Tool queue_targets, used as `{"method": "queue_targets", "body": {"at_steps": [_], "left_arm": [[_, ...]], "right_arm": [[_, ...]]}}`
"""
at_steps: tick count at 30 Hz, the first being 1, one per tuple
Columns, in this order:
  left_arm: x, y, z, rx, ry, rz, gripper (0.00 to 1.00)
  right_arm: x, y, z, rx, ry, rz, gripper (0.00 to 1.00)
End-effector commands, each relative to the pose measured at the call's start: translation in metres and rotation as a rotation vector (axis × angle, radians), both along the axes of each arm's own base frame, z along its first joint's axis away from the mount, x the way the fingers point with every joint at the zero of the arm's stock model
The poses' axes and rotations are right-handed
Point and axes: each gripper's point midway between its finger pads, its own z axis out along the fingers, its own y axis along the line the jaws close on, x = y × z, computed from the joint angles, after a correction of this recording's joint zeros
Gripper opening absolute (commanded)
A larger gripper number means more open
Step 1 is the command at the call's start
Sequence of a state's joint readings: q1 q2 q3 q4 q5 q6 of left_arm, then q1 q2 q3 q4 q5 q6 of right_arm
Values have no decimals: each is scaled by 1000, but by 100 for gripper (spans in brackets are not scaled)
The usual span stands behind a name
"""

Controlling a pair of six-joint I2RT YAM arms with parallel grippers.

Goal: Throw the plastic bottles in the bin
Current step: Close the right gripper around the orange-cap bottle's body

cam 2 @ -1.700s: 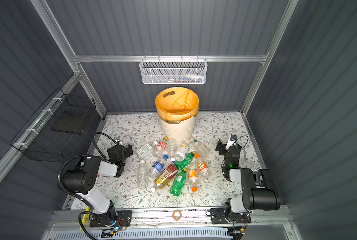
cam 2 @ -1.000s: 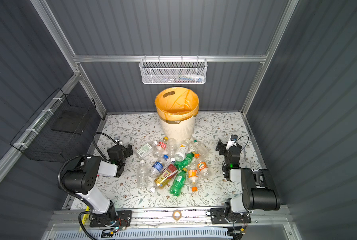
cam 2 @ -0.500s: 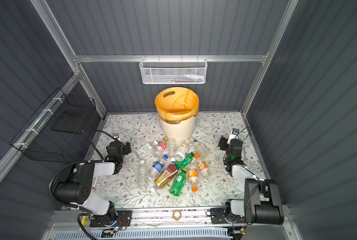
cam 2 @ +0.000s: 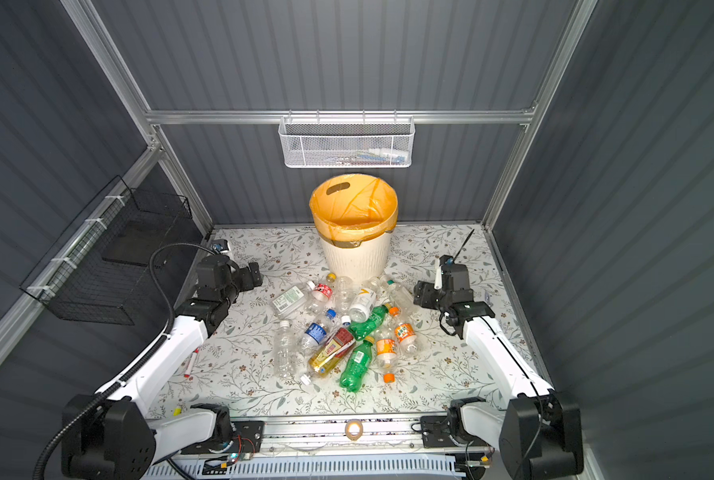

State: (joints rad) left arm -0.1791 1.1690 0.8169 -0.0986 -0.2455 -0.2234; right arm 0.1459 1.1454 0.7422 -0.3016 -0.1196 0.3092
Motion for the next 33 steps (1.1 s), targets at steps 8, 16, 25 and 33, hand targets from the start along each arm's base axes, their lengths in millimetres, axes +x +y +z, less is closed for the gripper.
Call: {"method": "queue_targets", "body": {"at_steps": [8,16,25,33], "left_arm": [[-23,-21,-46,-118,175,-65,96],[-17,-28,-51,-135,195,-84,97],[-14,-28,-61,-131,218,-82,98],[-11,-31,-65,-150,220,-87,98]], "right_arm": [[-49,34,-55,3,240,106,78],[-55,51,-81,-11,320,143,78],[-55,56,-99,-58,352,125,73],[-56,58,-95,-35,337,111,59]]}}
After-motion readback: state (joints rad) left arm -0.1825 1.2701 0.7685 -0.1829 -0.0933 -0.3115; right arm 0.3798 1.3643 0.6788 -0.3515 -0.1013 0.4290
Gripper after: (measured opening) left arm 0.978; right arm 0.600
